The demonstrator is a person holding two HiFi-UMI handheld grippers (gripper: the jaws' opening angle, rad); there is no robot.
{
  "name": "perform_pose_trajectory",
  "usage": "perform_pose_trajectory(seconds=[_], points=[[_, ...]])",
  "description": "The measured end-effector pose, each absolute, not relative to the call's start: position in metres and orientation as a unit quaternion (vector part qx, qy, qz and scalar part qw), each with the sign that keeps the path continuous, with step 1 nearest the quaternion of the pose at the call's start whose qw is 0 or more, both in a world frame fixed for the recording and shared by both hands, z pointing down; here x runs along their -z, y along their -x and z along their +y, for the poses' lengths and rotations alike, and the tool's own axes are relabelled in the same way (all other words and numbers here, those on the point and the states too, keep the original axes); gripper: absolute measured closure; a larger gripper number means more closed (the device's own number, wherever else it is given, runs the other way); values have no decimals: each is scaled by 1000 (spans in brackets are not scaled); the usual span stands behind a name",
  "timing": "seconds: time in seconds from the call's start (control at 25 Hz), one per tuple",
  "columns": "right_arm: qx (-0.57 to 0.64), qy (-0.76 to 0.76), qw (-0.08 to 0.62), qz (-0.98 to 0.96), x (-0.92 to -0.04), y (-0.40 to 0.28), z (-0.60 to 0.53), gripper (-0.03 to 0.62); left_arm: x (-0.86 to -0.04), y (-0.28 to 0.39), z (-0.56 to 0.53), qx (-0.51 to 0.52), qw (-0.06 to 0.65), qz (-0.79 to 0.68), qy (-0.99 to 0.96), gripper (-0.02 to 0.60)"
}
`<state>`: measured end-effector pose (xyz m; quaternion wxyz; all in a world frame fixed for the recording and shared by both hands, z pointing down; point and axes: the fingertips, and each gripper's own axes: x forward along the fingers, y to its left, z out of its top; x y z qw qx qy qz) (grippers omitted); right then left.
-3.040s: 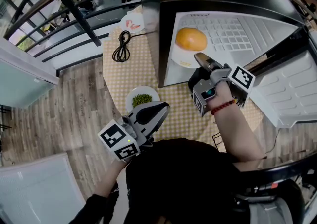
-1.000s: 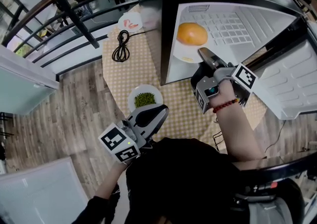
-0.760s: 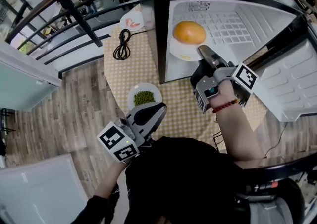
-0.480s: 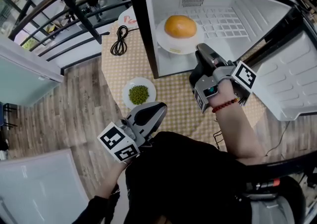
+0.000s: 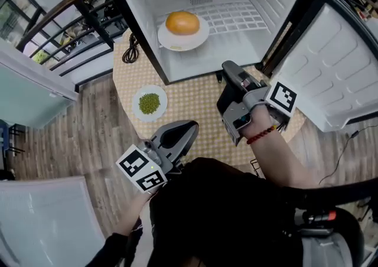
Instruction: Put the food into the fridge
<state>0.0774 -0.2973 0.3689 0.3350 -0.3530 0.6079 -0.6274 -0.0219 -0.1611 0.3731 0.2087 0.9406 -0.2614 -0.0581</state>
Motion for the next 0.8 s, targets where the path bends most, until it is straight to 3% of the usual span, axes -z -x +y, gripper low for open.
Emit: perform_pose_trajectory(seconds=[0.4, 0.8], points=[[619, 296, 317, 655, -374, -135, -196, 563, -365, -57, -85, 71, 172, -264, -946, 569], [575, 277, 252, 728, -374, -160, -108, 580, -353, -71, -13, 67, 174, -309, -933, 569]])
